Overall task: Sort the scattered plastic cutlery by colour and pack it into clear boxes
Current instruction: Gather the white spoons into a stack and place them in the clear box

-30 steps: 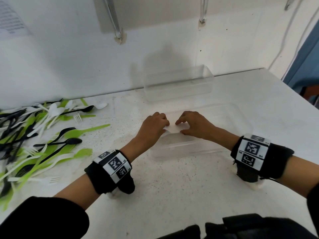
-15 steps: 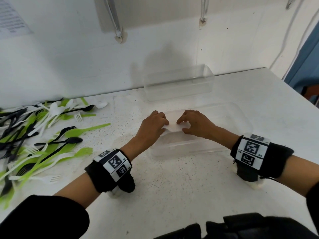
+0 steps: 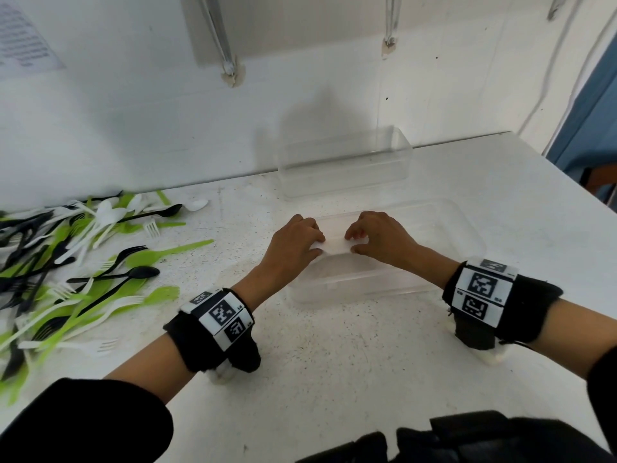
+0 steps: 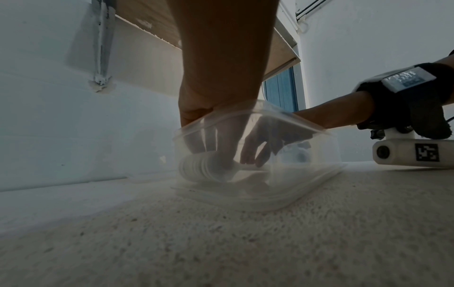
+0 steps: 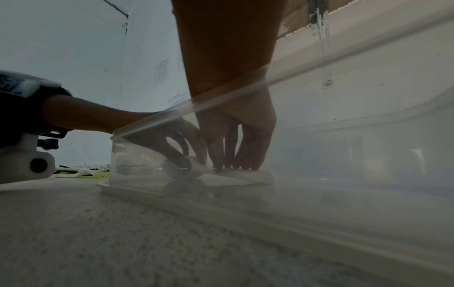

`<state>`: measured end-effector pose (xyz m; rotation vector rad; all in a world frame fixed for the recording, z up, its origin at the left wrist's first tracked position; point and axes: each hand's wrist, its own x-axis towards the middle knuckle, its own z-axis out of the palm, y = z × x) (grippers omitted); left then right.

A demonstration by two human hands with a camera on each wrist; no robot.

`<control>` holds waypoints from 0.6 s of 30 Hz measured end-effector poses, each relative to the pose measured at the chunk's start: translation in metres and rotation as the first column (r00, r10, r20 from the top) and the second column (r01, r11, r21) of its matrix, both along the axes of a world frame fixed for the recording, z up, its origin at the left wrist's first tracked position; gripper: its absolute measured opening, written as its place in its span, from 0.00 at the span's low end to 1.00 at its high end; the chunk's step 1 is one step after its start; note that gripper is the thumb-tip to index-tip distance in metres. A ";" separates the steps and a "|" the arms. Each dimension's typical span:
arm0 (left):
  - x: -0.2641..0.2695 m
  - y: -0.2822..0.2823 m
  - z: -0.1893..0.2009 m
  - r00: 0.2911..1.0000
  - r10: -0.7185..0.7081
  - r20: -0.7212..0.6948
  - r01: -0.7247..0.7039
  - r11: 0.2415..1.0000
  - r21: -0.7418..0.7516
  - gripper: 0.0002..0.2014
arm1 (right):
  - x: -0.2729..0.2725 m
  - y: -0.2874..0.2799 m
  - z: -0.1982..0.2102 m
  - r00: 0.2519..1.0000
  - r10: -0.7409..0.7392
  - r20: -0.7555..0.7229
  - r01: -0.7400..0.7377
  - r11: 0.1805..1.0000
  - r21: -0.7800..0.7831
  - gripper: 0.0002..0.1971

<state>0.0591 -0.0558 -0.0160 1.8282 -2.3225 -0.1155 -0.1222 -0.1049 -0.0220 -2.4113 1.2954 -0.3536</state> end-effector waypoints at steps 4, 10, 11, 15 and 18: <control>-0.001 0.000 0.001 1.000 0.002 0.004 -0.002 1.000 0.006 0.14 | 0.001 0.001 0.000 1.000 0.004 -0.010 -0.004 1.000 0.003 0.13; 0.000 0.000 0.006 0.999 -0.029 0.044 0.027 0.998 0.048 0.15 | 0.001 0.000 0.001 0.998 0.030 -0.058 -0.028 0.999 0.038 0.14; 0.001 0.000 0.008 0.998 -0.039 0.040 0.036 0.998 0.057 0.16 | 0.001 0.000 0.002 0.997 0.038 -0.068 -0.035 0.998 0.052 0.14; 0.004 0.001 0.011 0.997 -0.068 0.020 0.066 0.995 0.075 0.16 | 0.001 0.000 0.006 0.996 0.044 -0.077 -0.036 0.995 0.093 0.15; 0.007 0.001 0.013 0.997 -0.072 -0.001 0.072 0.996 0.060 0.15 | 0.002 0.003 0.007 0.995 0.040 -0.096 -0.032 0.996 0.081 0.16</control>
